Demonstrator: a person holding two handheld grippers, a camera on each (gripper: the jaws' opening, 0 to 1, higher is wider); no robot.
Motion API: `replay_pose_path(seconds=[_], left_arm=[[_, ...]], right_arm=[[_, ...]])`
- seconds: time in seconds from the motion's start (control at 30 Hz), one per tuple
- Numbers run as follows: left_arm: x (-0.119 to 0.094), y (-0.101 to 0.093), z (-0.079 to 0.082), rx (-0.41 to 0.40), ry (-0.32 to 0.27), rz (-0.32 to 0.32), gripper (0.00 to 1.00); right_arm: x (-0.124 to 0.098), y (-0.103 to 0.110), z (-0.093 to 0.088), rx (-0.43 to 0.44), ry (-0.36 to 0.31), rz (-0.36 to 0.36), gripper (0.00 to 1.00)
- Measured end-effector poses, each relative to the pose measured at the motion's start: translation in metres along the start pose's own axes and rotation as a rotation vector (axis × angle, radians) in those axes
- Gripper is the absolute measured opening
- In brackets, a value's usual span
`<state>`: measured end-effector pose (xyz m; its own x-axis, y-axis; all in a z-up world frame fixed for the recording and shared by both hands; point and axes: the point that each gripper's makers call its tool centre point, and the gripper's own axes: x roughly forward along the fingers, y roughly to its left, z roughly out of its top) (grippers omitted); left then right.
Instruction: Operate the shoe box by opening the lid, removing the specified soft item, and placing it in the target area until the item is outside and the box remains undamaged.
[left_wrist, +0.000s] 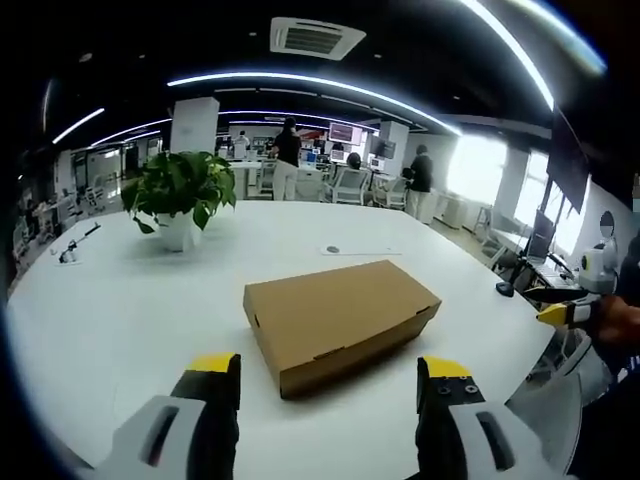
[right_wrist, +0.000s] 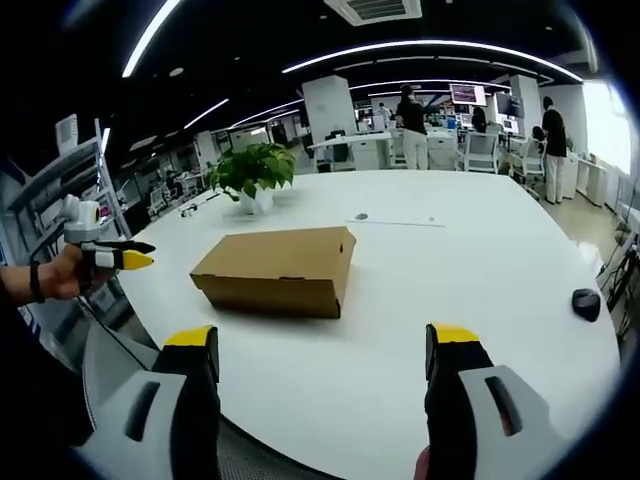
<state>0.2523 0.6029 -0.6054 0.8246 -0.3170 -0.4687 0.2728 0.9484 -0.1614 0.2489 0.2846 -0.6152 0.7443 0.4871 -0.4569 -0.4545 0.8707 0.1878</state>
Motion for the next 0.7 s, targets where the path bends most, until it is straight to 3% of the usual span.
replay_pose_path(seconds=[0.7], left_arm=[[-0.0039, 0.0021, -0.0038, -0.006, 0.007, 0.000, 0.73]], right_arm=[[0.0023, 0.0058, -0.0046, 0.005, 0.008, 0.012, 0.80]])
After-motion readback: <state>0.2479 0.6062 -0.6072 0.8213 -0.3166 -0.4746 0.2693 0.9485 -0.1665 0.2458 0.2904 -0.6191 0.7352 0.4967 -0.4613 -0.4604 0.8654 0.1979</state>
